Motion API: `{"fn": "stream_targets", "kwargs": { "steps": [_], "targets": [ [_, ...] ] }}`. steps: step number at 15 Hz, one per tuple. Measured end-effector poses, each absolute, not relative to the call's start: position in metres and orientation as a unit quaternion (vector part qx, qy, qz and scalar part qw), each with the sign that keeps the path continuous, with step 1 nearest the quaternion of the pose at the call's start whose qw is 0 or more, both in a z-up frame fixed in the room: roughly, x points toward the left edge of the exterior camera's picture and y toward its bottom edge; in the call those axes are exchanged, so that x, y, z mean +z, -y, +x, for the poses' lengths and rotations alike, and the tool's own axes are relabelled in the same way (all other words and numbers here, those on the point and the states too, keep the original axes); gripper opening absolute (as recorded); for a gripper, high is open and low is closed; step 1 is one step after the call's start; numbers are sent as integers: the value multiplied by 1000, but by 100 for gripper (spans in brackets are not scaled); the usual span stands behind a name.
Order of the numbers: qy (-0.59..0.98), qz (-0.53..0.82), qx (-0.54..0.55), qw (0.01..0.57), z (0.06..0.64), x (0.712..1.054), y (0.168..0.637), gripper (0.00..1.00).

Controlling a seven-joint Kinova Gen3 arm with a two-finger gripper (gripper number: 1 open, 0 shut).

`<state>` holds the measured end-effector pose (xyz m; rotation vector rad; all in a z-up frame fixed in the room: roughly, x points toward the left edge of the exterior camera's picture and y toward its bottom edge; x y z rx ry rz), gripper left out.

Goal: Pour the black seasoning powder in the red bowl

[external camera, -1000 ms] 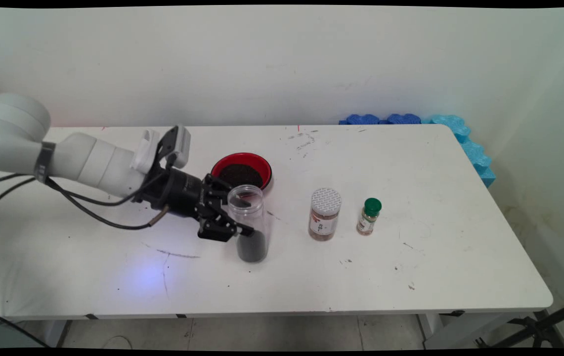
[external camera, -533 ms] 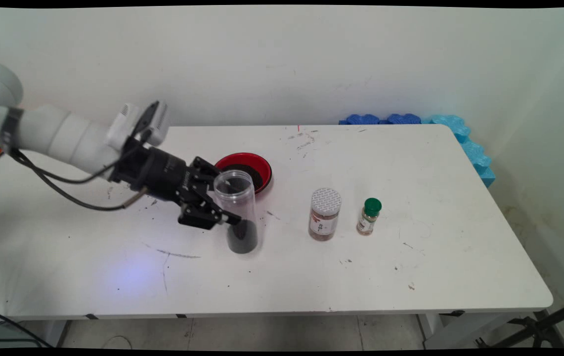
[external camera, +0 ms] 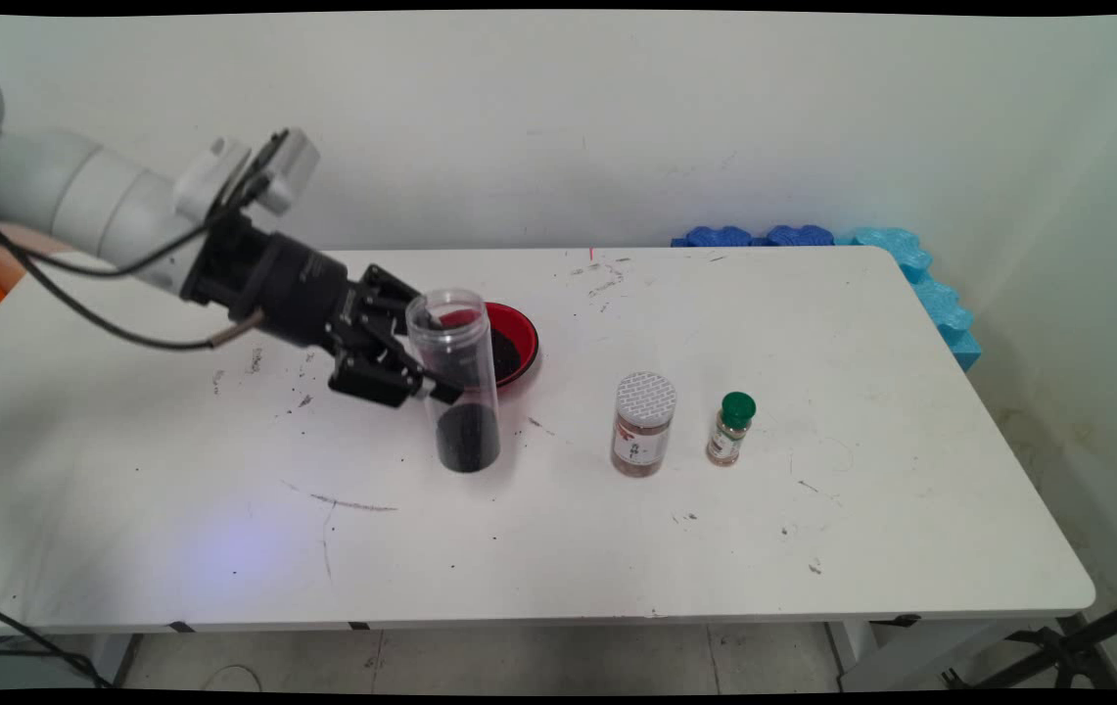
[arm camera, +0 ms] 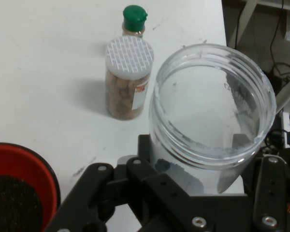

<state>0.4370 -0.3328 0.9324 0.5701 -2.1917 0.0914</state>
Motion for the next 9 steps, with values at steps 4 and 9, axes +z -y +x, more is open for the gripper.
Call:
{"fn": "stream_targets", "kwargs": {
  "steps": [4,9],
  "targets": [
    [871,242,29,426,438,948,343,0],
    [853,301,-4,426,440,961,363,0]
  ]
}}
